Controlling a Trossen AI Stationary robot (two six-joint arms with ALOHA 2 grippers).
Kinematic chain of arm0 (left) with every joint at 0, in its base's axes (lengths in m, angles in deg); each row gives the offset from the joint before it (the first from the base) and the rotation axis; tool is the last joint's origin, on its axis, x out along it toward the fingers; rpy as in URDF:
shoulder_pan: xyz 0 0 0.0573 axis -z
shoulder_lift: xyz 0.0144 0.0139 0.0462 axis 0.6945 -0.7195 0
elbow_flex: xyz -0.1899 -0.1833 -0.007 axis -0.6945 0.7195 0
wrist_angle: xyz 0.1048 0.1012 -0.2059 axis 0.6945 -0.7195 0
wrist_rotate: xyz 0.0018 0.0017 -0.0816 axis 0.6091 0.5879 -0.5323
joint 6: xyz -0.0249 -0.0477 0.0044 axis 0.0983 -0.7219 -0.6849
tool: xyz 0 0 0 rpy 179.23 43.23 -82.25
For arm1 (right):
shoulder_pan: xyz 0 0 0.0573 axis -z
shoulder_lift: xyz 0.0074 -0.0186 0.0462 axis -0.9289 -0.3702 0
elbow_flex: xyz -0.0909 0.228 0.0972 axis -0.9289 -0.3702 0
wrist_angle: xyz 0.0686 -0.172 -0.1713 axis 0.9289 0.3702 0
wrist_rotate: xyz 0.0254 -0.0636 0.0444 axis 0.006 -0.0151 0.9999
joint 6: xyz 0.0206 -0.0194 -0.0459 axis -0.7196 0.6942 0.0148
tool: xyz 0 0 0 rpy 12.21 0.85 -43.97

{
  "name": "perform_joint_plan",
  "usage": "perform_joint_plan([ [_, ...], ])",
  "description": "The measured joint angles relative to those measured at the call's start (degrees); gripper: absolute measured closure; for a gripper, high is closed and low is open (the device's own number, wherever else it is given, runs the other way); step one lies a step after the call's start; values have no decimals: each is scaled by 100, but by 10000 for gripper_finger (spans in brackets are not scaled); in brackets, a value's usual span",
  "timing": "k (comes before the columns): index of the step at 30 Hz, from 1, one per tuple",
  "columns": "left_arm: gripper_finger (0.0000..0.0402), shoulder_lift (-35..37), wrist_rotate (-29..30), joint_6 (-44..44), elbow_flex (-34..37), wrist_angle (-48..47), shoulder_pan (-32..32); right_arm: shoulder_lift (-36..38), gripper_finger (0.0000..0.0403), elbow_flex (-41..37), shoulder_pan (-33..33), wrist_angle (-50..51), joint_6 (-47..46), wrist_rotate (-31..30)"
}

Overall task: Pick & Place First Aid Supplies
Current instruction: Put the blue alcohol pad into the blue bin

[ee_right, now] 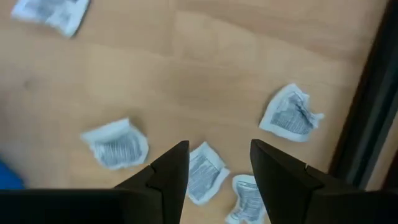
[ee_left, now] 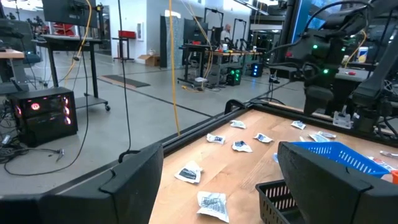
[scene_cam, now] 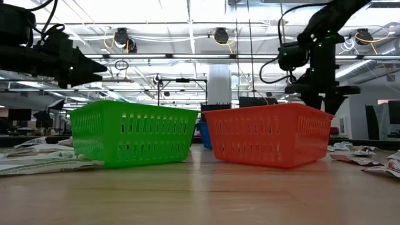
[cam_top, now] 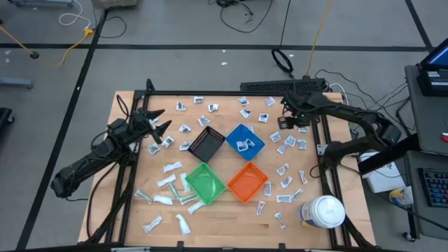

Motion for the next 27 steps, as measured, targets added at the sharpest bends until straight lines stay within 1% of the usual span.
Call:
perform_joint_plan([
  [6, 78, 0, 0, 0, 0, 0, 2, 137, 238, -183, 536, 13, -456, -2],
  [10, 78, 0, 0, 0, -1, 0, 0, 166, 238, -240, 771, 13, -652, 0],
  [15, 78, 0, 1, 0, 0, 0, 0, 153, 238, -377, 931, -57, -823, -4],
  [20, 78, 0, 0, 0, 0, 2, 0, -43, 238, -609, 989, -189, -871, -13],
  [24, 78, 0, 1, 0, -1, 0, 0, -223, 238, -738, 989, -452, -872, -258],
  [27, 78, 0, 2, 0, -2, 0, 0, -379, 238, -808, 1025, -760, -865, -297],
])
